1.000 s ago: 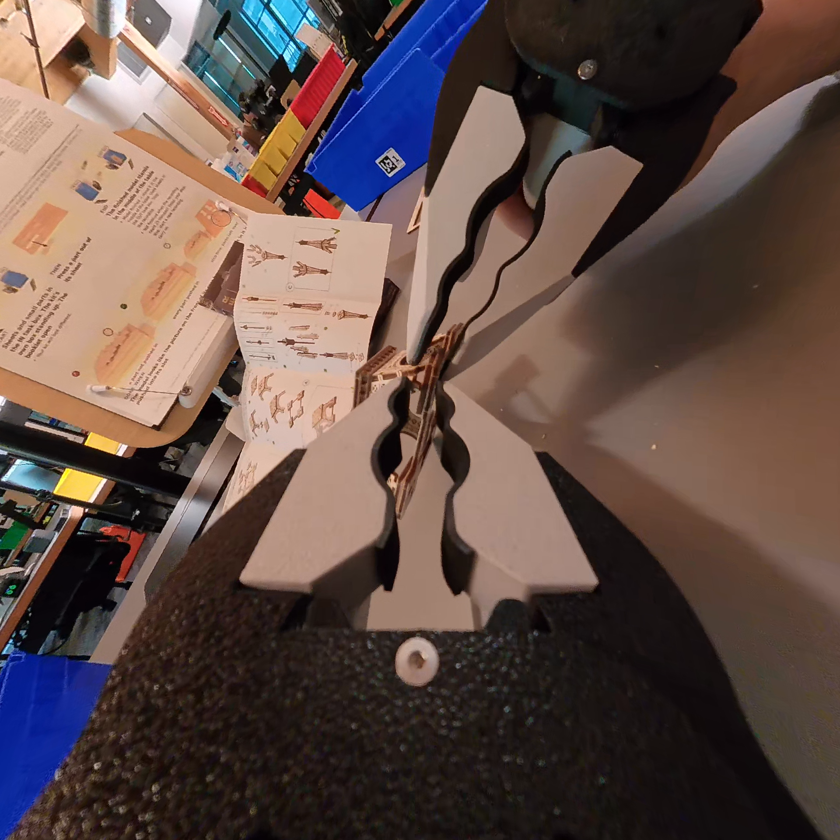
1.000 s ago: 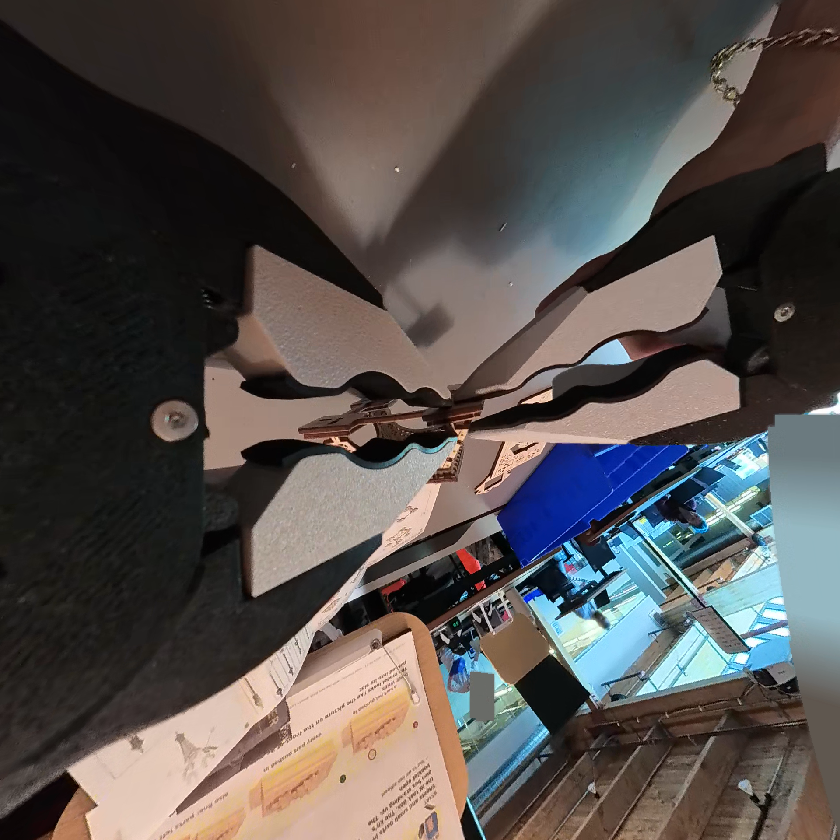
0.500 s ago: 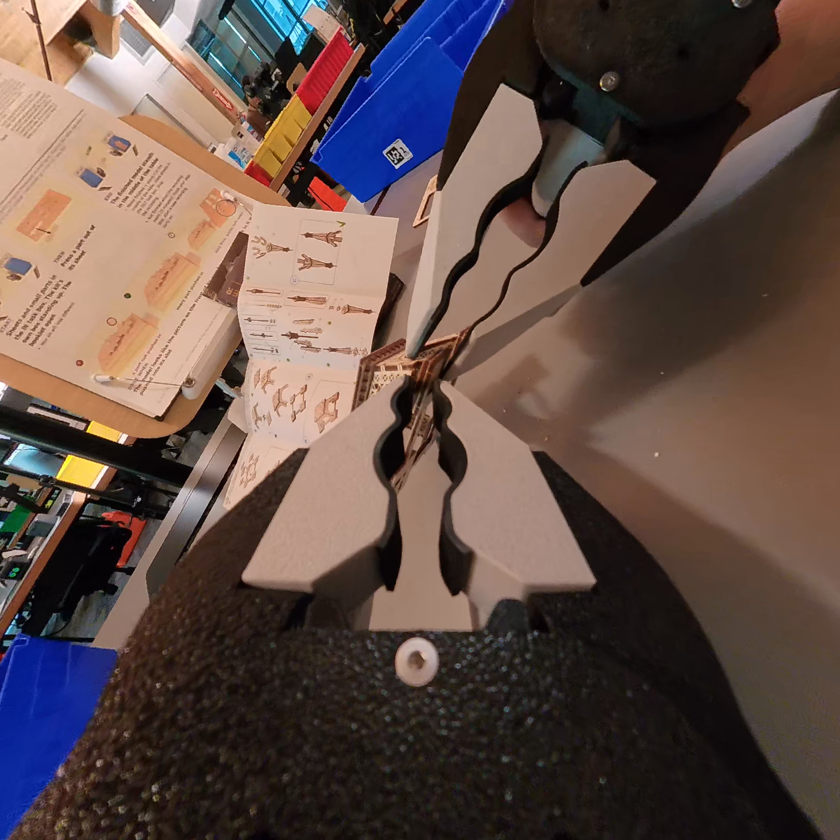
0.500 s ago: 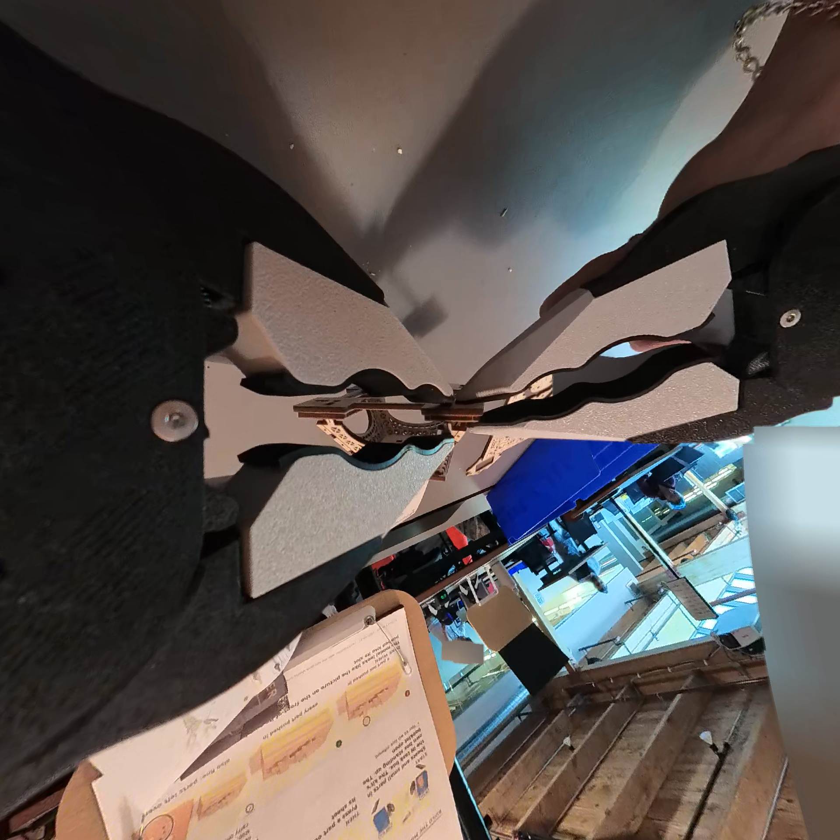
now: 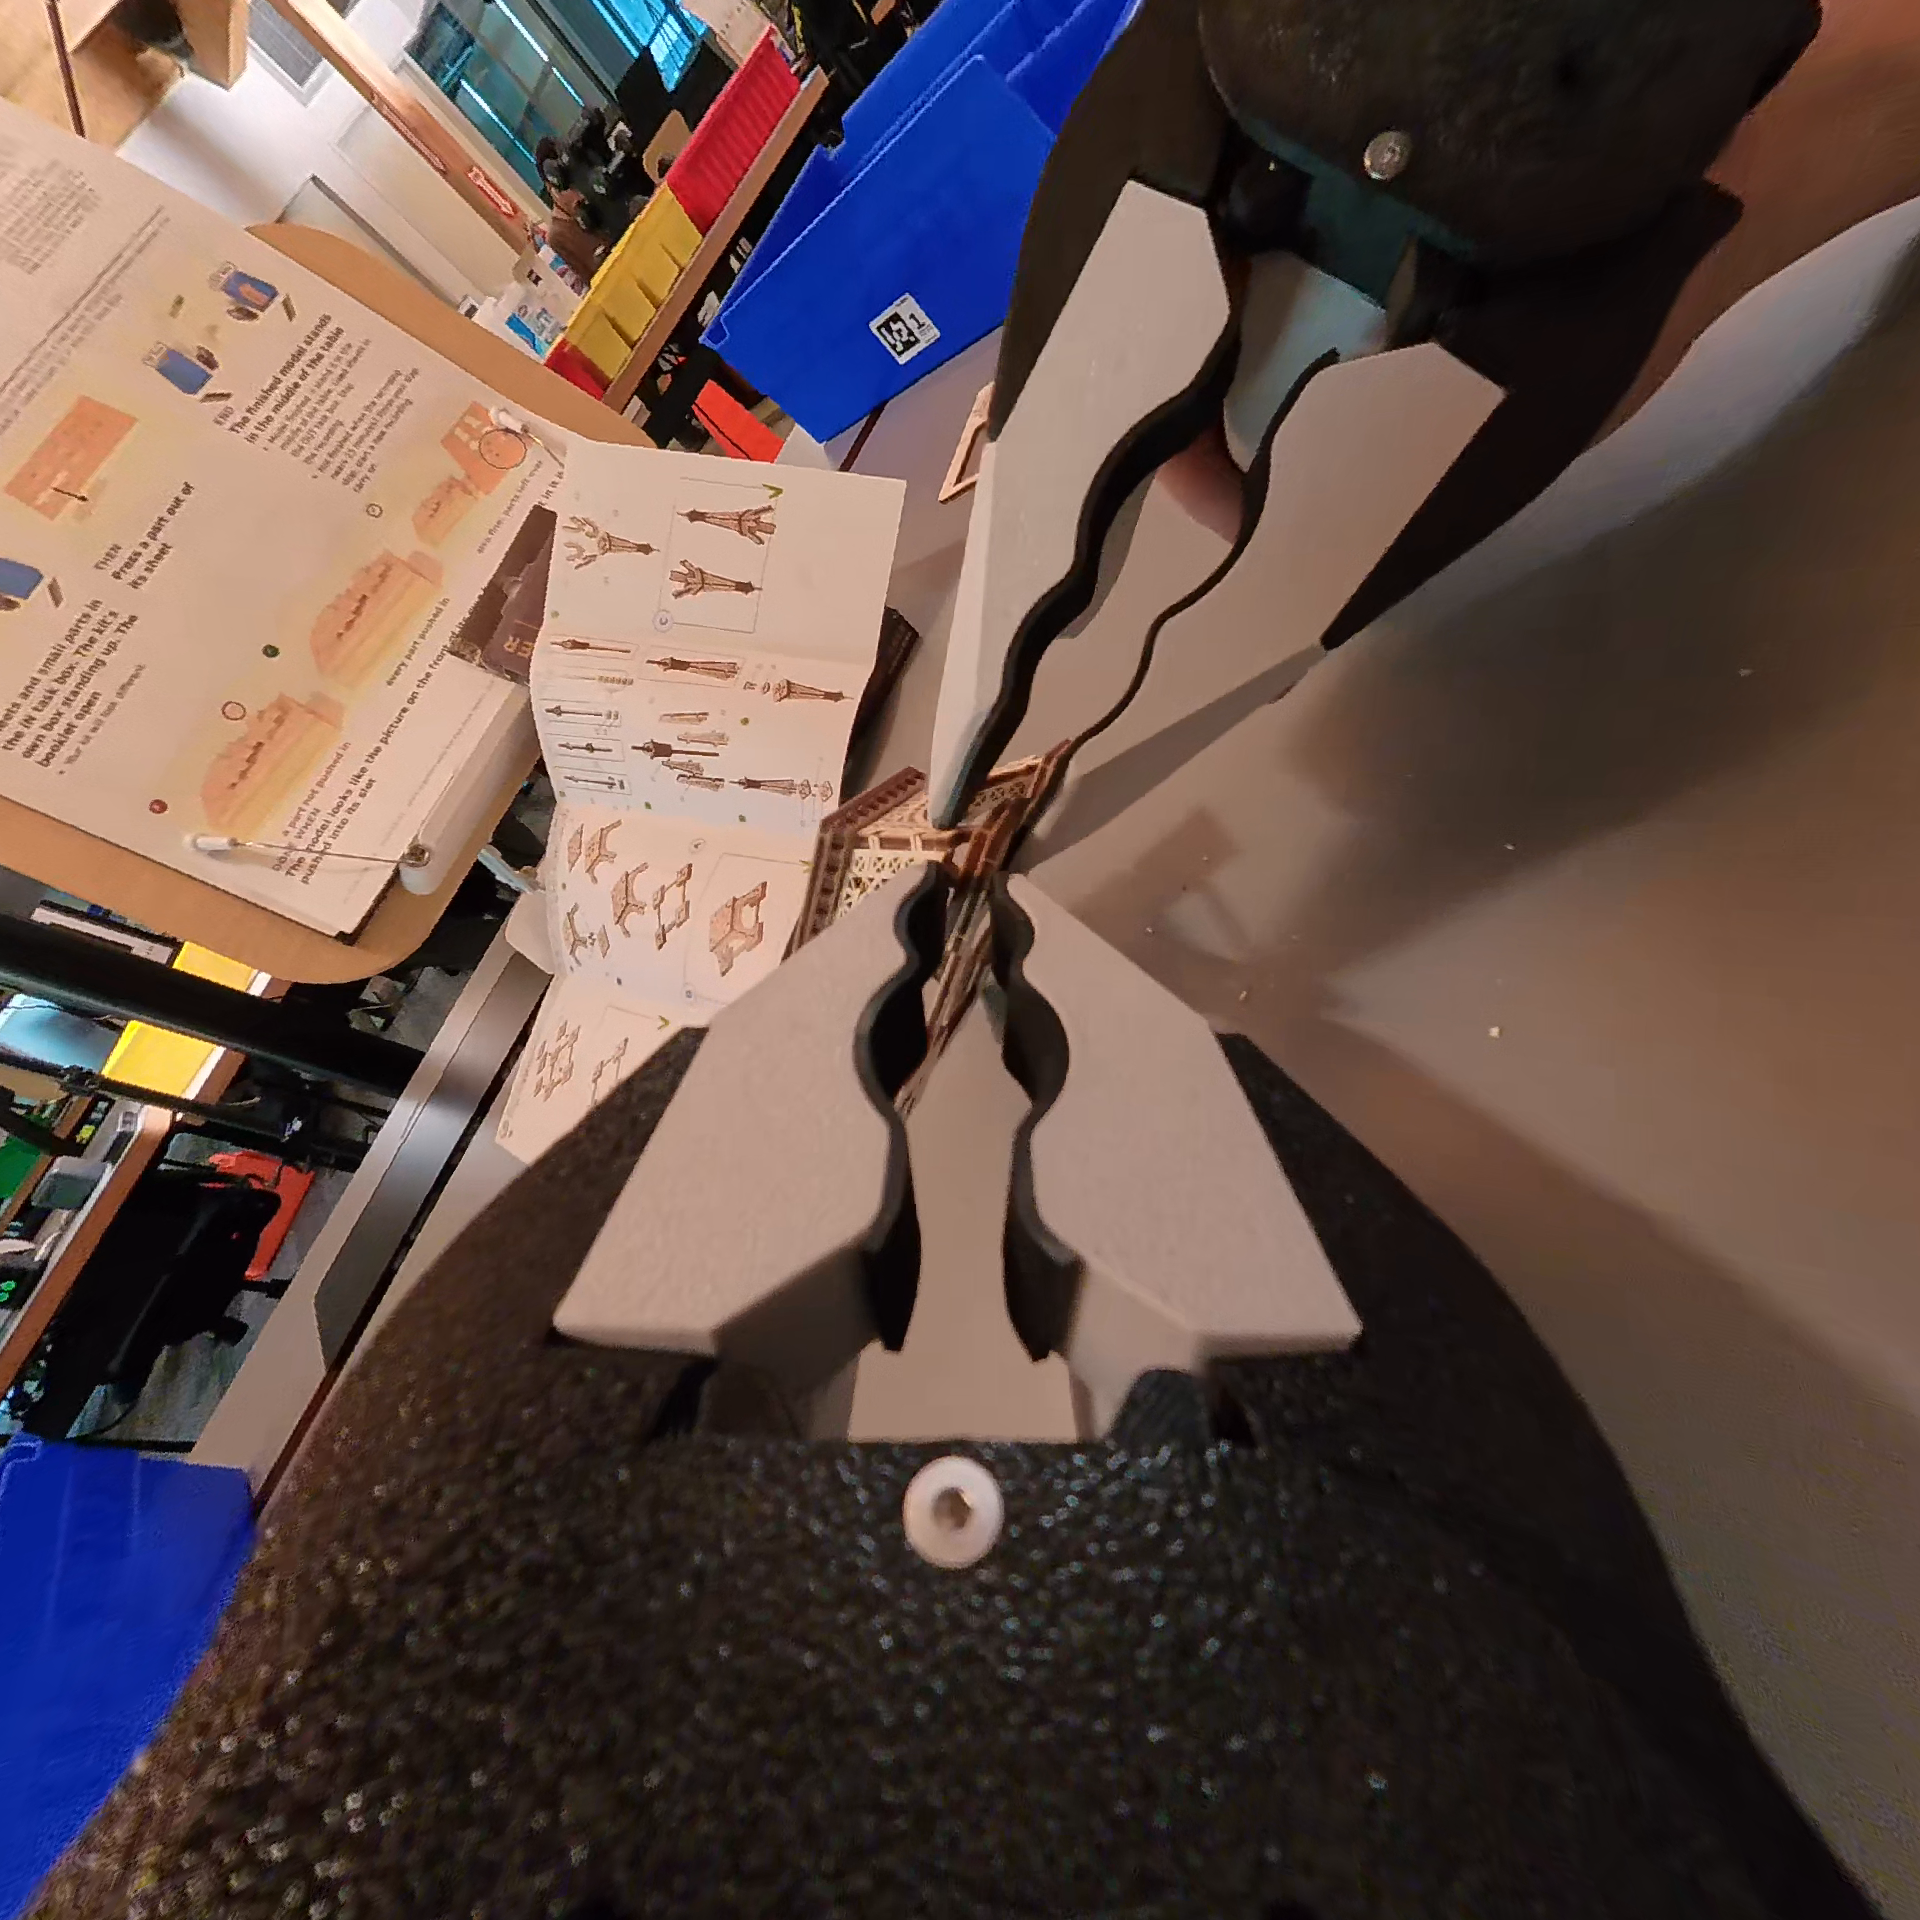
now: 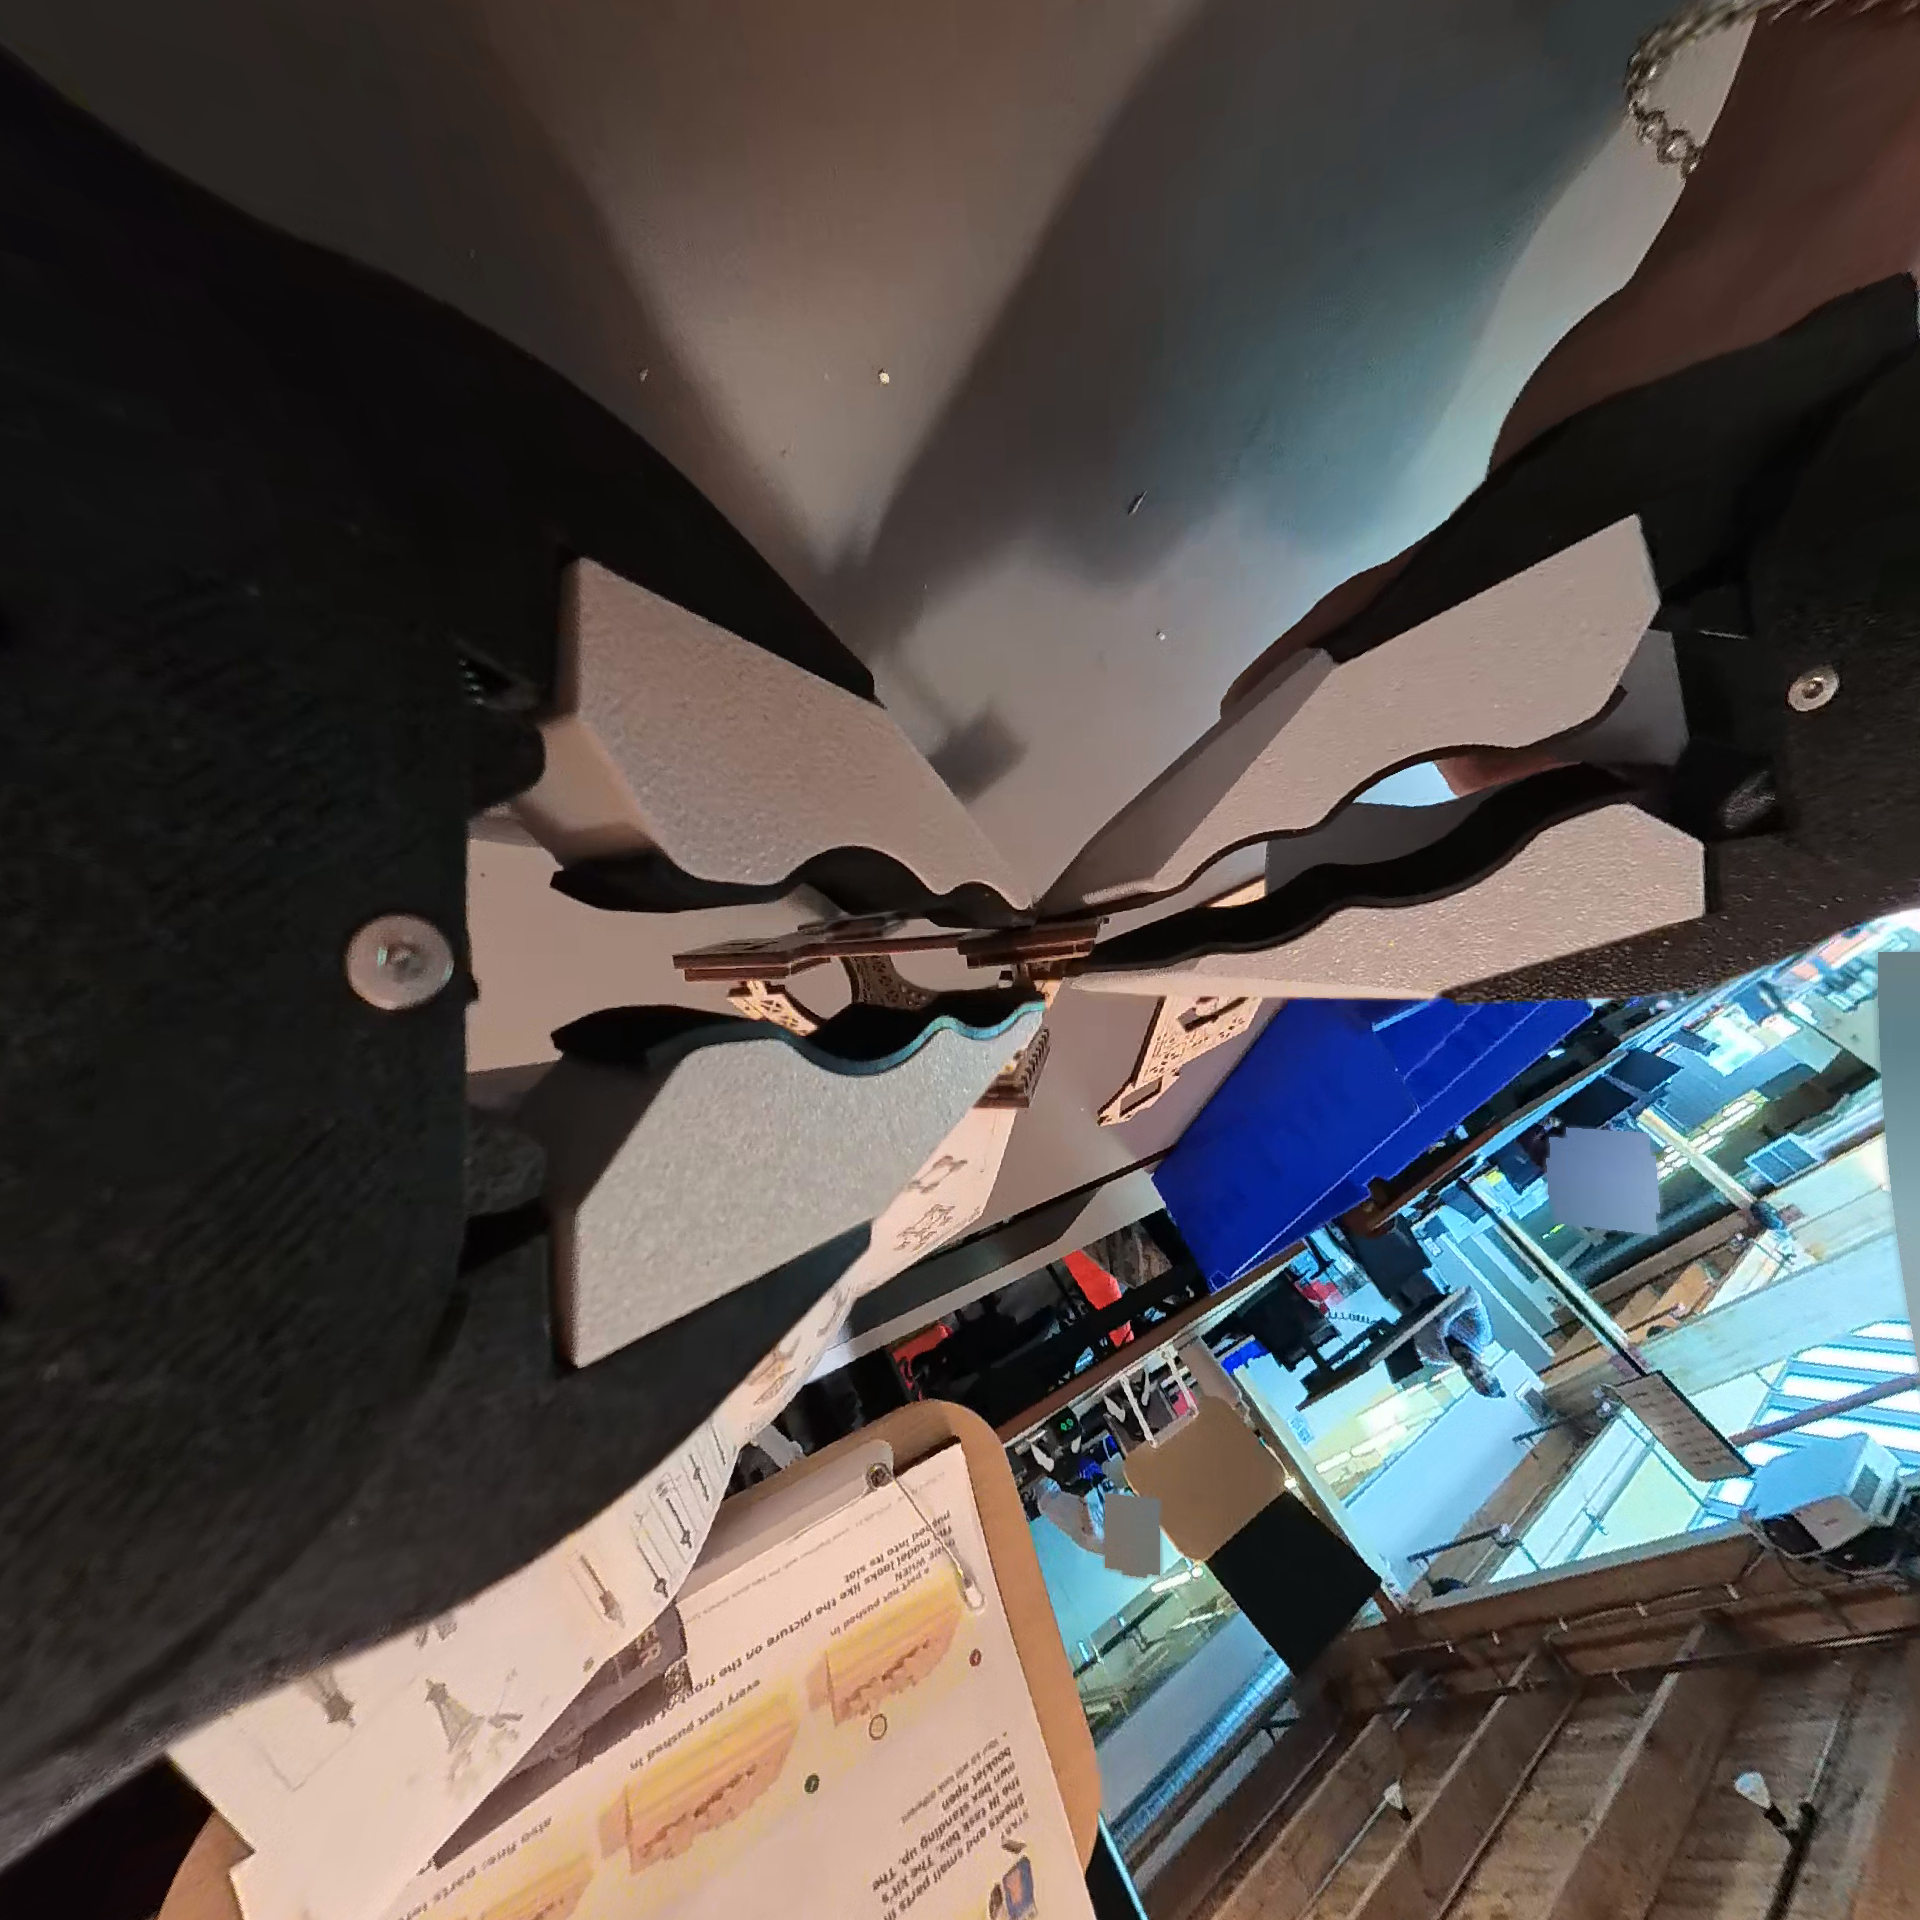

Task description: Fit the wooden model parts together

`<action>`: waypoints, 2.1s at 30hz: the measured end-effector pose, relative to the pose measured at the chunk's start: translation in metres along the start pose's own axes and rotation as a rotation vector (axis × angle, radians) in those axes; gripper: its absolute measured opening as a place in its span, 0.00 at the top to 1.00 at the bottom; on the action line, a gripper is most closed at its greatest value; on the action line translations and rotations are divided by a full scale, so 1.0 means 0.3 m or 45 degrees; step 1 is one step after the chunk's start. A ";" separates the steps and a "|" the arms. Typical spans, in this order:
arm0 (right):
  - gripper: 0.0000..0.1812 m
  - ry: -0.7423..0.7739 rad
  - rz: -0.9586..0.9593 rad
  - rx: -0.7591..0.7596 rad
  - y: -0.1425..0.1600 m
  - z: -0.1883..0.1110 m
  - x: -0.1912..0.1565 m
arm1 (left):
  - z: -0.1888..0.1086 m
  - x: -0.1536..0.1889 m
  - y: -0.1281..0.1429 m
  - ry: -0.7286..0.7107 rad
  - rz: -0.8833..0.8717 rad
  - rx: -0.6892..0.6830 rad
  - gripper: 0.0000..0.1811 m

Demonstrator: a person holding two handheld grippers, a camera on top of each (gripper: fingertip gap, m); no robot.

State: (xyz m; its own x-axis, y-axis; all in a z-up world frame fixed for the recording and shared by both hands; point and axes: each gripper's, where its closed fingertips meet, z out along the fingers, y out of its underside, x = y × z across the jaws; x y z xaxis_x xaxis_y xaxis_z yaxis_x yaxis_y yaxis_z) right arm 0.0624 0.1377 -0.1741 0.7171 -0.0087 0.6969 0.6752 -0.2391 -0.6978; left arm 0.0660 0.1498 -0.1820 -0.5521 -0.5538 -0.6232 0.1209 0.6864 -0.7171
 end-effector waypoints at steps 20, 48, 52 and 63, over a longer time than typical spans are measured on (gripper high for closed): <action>0.96 0.002 0.061 0.035 0.002 -0.006 0.018 | 0.013 -0.017 -0.012 -0.046 -0.028 0.040 0.97; 0.96 -0.019 0.078 0.093 0.015 -0.027 0.005 | 0.029 0.002 -0.020 -0.112 0.041 0.041 0.97; 0.95 0.057 -0.002 0.108 0.006 -0.026 0.020 | 0.025 -0.012 -0.028 -0.126 0.022 0.046 0.97; 0.93 0.018 -0.100 0.035 0.015 -0.017 0.011 | 0.026 0.005 -0.026 -0.098 0.054 0.040 0.97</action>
State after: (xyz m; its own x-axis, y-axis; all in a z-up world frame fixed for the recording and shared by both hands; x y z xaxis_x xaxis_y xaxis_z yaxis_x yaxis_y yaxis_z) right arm 0.0669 0.1317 -0.1741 0.6591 -0.0050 0.7520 0.7340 -0.2132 -0.6448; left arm 0.0707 0.1401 -0.1797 -0.4808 -0.5603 -0.6745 0.1693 0.6955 -0.6983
